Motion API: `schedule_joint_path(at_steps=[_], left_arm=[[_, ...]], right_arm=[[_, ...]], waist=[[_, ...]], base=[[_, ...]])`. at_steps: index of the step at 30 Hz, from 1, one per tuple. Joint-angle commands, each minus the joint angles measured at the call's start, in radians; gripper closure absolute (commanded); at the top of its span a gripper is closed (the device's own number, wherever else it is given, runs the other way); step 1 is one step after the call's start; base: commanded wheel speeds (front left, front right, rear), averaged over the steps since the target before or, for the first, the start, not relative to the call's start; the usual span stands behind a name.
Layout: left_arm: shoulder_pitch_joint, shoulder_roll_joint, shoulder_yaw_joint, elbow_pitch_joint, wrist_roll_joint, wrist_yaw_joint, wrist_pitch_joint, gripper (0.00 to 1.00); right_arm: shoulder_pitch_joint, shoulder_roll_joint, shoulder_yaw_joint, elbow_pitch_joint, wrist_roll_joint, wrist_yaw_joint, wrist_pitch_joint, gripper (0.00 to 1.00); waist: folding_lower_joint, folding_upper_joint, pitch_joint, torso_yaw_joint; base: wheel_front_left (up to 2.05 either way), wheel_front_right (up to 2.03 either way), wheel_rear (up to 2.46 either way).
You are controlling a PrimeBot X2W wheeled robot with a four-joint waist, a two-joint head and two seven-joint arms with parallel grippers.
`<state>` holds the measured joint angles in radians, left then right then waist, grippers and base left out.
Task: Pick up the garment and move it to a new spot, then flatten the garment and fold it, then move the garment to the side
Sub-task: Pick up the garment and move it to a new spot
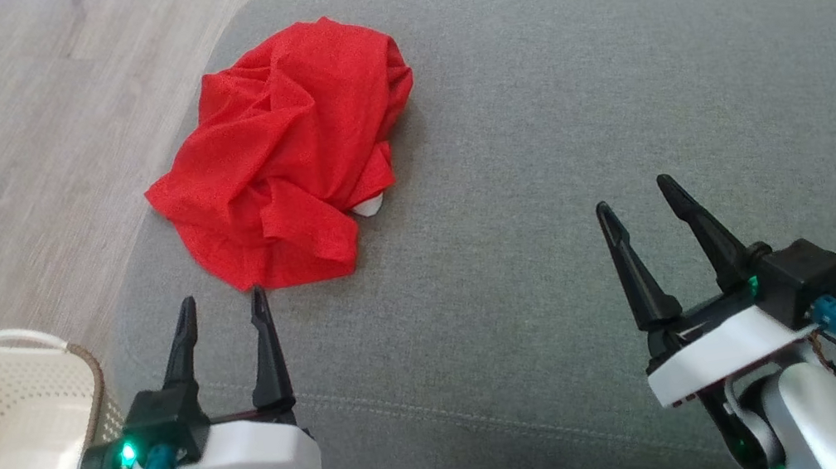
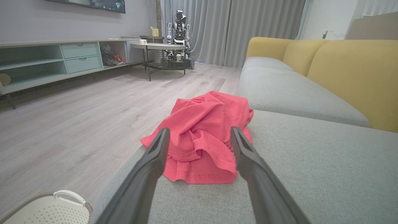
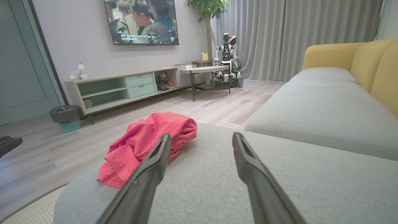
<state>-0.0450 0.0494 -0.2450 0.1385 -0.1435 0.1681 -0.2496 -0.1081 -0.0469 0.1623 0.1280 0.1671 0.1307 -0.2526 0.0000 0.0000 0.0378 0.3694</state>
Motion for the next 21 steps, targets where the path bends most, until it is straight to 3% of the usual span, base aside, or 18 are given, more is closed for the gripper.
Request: schedule_joint_path(at_steps=[1,9,16,21], left_arm=[[-0.037,0.001,0.036,-0.037,0.003,0.009,-0.012,0.0],[-0.066,0.001,0.08,-0.061,-0.029,-0.005,-0.012,0.0],[-0.216,0.009,0.151,0.008,-0.064,-0.122,-0.012,0.0],[-0.405,0.057,0.191,0.165,-0.089,-0.215,-0.012,0.0]], right_arm=[[-0.011,-0.003,0.023,-0.03,0.004,0.0,-0.009,0.0],[-0.022,-0.003,0.005,-0.051,-0.023,0.0,-0.009,0.0],[-0.063,-0.003,-0.024,-0.095,-0.08,0.0,-0.009,0.0],[-0.101,-0.003,-0.029,-0.127,-0.117,0.0,-0.009,0.0]], waist=[[0.0,0.0,0.001,-0.002],[0.0,0.0,0.058,-0.035],[0.0,0.0,0.193,-0.09],[0.0,0.0,0.294,-0.133]], base=[[0.0,0.0,0.0],[0.0,0.0,0.0],[0.0,0.0,0.0],[0.0,0.0,0.0]])
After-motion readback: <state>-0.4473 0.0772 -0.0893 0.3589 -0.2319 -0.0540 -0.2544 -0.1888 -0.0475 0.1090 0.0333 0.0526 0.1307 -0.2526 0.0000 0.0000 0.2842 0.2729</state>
